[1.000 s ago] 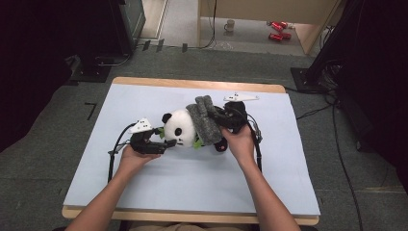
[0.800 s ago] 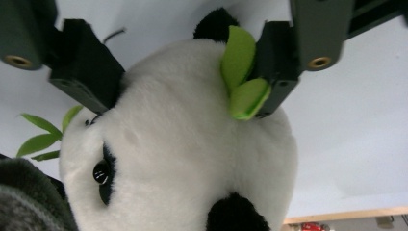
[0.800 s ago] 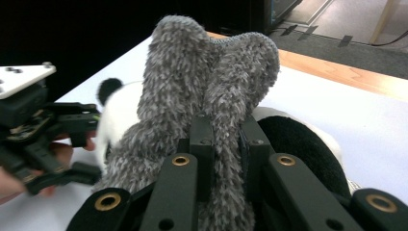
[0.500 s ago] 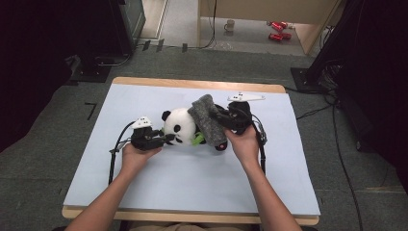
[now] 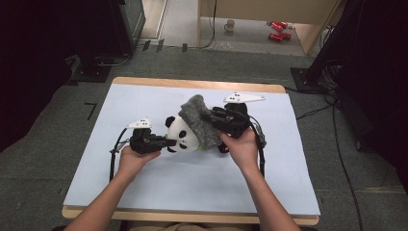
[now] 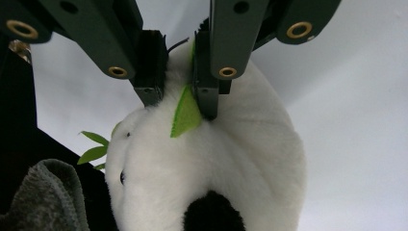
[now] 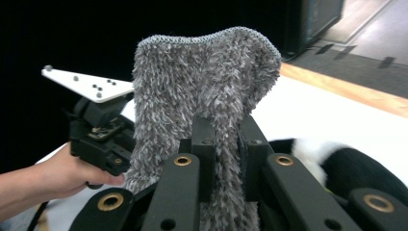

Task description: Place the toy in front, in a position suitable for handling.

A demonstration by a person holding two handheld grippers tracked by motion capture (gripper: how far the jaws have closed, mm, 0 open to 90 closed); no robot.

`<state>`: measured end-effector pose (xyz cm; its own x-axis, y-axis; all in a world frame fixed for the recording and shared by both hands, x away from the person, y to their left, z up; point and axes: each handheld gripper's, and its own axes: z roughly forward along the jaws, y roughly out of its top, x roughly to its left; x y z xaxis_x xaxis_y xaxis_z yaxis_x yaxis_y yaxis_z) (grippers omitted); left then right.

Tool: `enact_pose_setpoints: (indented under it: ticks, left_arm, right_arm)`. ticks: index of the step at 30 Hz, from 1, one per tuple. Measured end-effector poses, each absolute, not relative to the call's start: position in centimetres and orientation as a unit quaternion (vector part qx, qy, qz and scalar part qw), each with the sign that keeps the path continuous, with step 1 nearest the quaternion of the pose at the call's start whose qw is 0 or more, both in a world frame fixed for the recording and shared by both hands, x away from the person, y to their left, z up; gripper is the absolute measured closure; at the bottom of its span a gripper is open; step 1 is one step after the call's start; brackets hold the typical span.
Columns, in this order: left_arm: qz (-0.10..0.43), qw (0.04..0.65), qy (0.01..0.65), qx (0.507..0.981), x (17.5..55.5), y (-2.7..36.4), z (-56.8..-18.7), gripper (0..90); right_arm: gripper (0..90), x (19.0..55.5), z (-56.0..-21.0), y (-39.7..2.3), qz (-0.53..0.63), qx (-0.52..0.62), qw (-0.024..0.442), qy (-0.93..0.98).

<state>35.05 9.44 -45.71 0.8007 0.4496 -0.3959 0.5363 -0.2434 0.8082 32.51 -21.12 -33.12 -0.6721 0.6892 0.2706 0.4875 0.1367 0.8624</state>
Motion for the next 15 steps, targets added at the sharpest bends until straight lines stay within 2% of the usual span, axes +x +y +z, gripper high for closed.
enact_pose_setpoints:
  ticks: [10, 15]
  left_arm:
    - [-0.096, 0.537, 0.302, 0.782, 34.1, 11.1, -44.8, 79.3]
    - [-0.082, 0.527, 0.326, 0.78, 34.0, 11.4, -45.4, 78.3]
  right_arm:
    - [81.8, 32.6, -33.8, -19.2, 0.507, 0.382, 0.071, 0.769]
    - [81.8, 32.4, -34.4, -19.2, 0.503, 0.383, 0.068, 0.772]
